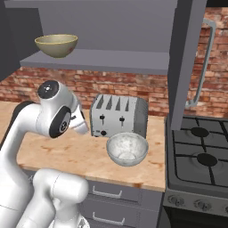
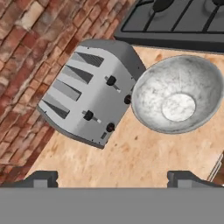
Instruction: Open the cabinet. Pick the bowls from the counter and place them in the cabinet. Then close the cabinet.
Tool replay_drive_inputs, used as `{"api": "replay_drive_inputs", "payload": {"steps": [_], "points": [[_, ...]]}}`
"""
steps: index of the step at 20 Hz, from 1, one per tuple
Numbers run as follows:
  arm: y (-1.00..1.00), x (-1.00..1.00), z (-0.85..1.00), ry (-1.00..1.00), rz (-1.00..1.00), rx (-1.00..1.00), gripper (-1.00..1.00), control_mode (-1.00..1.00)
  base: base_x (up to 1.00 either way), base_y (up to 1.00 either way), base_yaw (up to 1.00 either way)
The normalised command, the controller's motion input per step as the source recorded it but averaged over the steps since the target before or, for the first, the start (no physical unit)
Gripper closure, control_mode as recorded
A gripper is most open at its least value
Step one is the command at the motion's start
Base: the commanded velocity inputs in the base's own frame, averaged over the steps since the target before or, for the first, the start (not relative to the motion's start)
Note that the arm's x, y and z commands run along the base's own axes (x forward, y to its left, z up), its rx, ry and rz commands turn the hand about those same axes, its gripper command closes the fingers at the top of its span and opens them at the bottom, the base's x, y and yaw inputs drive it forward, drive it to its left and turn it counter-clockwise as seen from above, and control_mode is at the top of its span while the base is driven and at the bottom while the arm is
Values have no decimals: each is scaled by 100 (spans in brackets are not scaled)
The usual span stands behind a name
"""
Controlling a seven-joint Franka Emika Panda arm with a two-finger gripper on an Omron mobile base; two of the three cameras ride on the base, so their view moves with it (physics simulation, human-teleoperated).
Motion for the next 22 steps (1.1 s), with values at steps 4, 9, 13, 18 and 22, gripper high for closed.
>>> {"api": "replay_drive_inputs", "payload": {"steps": [4, 9, 13, 18, 22], "points": [[-16, 0, -33, 21, 0, 0, -100, -100, 0, 0, 0], [-19, 0, -30, 16, 0, 0, -100, -100, 0, 0, 0], [-21, 0, -28, 13, 0, 0, -100, -100, 0, 0, 0], [-26, 0, -31, 6, 0, 0, -100, -100, 0, 0, 0], [-27, 0, -37, 1, 0, 0, -100, -100, 0, 0, 0]]}}
